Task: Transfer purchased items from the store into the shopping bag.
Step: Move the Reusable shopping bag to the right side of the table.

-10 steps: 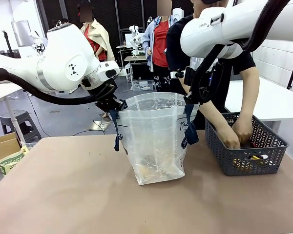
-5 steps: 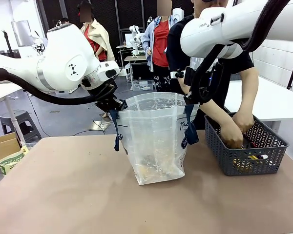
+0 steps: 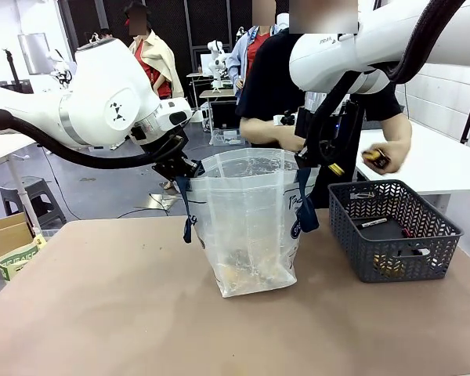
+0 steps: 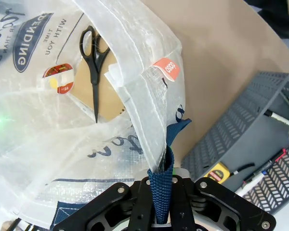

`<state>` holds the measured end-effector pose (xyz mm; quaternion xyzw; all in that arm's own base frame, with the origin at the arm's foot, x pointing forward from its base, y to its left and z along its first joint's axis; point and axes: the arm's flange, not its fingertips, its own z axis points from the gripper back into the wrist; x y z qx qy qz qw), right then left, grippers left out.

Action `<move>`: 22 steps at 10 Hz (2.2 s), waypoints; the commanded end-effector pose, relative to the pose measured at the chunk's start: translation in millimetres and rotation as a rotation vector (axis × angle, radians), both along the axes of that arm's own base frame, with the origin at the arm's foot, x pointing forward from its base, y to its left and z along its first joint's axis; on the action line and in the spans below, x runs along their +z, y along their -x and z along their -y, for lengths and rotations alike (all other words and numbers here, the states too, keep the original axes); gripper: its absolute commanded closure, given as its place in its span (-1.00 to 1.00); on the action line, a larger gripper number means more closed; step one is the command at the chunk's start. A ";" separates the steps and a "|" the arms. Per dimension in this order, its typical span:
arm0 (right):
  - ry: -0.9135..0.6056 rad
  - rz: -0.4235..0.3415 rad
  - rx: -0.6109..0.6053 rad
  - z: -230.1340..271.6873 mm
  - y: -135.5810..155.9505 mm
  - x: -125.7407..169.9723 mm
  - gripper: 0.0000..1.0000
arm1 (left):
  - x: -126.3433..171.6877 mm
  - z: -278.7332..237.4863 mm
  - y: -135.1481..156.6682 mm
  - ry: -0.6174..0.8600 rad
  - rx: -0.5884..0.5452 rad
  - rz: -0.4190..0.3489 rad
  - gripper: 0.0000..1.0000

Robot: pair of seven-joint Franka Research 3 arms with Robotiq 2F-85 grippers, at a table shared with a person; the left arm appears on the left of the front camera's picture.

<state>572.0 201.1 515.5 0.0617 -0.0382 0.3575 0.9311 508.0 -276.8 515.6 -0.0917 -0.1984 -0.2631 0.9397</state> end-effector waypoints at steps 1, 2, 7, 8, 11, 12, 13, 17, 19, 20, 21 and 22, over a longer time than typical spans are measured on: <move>0.000 -0.001 -0.004 0.7 0.0 -0.5 1.00 | 0.1 -1.3 -0.5 -0.004 0.008 0.003 1.00; 0.000 -0.001 -0.004 0.7 0.0 -0.5 1.00 | 0.1 -1.3 -0.5 -0.004 0.008 0.003 1.00; 0.000 -0.001 -0.004 0.7 0.0 -0.5 1.00 | 0.1 -1.3 -0.5 -0.004 0.008 0.003 1.00; 0.000 -0.001 -0.004 0.7 0.0 -0.5 1.00 | 0.1 -1.3 -0.5 -0.004 0.008 0.003 1.00; 0.000 -0.001 -0.004 0.7 0.0 -0.5 1.00 | 0.1 -1.3 -0.5 -0.004 0.008 0.003 1.00; 0.000 -0.001 -0.004 0.7 0.0 -0.5 1.00 | 0.1 -1.3 -0.5 -0.004 0.008 0.003 1.00; 0.000 -0.001 -0.004 0.7 0.0 -0.5 1.00 | 0.1 -1.3 -0.5 -0.004 0.008 0.003 1.00; 0.000 -0.001 -0.004 0.7 0.0 -0.5 1.00 | 0.1 -1.3 -0.5 -0.004 0.008 0.003 1.00; 0.000 -0.001 -0.004 0.7 0.0 -0.5 1.00 | 0.1 -1.3 -0.5 -0.004 0.008 0.003 1.00; 0.000 -0.001 -0.004 0.7 0.0 -0.5 1.00 | 0.1 -1.3 -0.5 -0.004 0.008 0.003 1.00; 0.000 -0.001 -0.004 0.7 0.0 -0.5 1.00 | 0.1 -1.3 -0.5 -0.004 0.008 0.003 1.00; 0.000 -0.001 -0.004 0.7 0.0 -0.5 1.00 | 0.1 -1.3 -0.5 -0.004 0.008 0.003 1.00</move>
